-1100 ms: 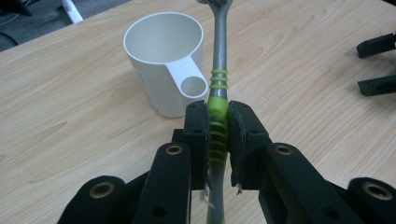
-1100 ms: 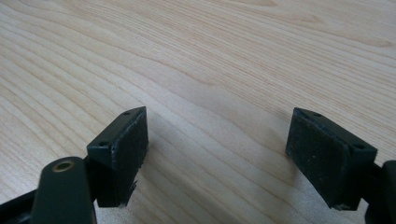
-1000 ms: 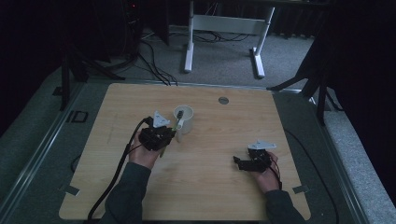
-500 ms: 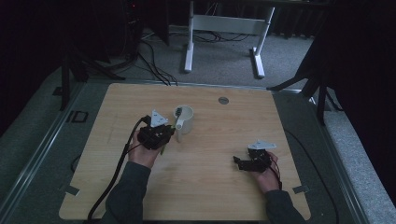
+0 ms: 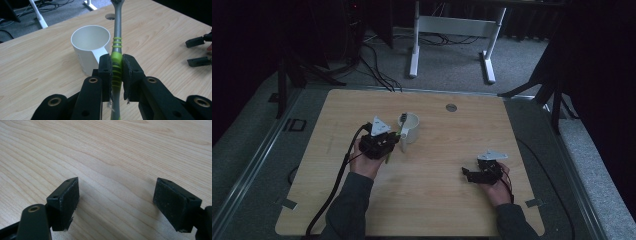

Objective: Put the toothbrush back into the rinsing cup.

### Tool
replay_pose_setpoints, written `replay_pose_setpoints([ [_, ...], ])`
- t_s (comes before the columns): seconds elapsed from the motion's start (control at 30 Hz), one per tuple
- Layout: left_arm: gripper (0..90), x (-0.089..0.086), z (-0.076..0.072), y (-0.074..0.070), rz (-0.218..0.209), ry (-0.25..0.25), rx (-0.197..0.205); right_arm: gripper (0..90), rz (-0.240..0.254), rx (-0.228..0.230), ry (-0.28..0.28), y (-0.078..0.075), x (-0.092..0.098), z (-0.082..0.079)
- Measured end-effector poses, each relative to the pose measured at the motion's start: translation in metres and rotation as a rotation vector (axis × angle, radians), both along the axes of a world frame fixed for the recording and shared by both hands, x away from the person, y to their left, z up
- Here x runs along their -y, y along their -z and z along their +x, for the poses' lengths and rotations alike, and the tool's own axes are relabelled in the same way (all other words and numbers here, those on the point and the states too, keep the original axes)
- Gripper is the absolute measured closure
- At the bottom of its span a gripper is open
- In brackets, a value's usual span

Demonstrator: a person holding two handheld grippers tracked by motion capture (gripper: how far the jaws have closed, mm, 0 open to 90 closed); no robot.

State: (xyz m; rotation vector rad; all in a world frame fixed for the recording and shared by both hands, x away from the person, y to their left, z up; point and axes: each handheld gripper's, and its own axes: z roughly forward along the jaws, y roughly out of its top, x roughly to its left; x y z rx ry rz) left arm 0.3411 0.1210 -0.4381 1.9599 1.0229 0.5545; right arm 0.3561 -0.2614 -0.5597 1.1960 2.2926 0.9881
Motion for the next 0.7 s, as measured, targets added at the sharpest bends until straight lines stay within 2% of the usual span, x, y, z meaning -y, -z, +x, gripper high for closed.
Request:
replay_pose_setpoints([
  [0.37, 79.0, -0.0028, 0.0014, -0.0017, -0.032, 0.002, 0.032, 20.6, 0.001, -0.001, 0.001, 0.0, -0.0001, -0.0001],
  [0.7, 79.0, -0.005, 0.0028, -0.004, -0.047, 0.005, 0.039, 20.6, 0.001, -0.002, 0.001, 0.0, -0.0001, -0.0001],
])
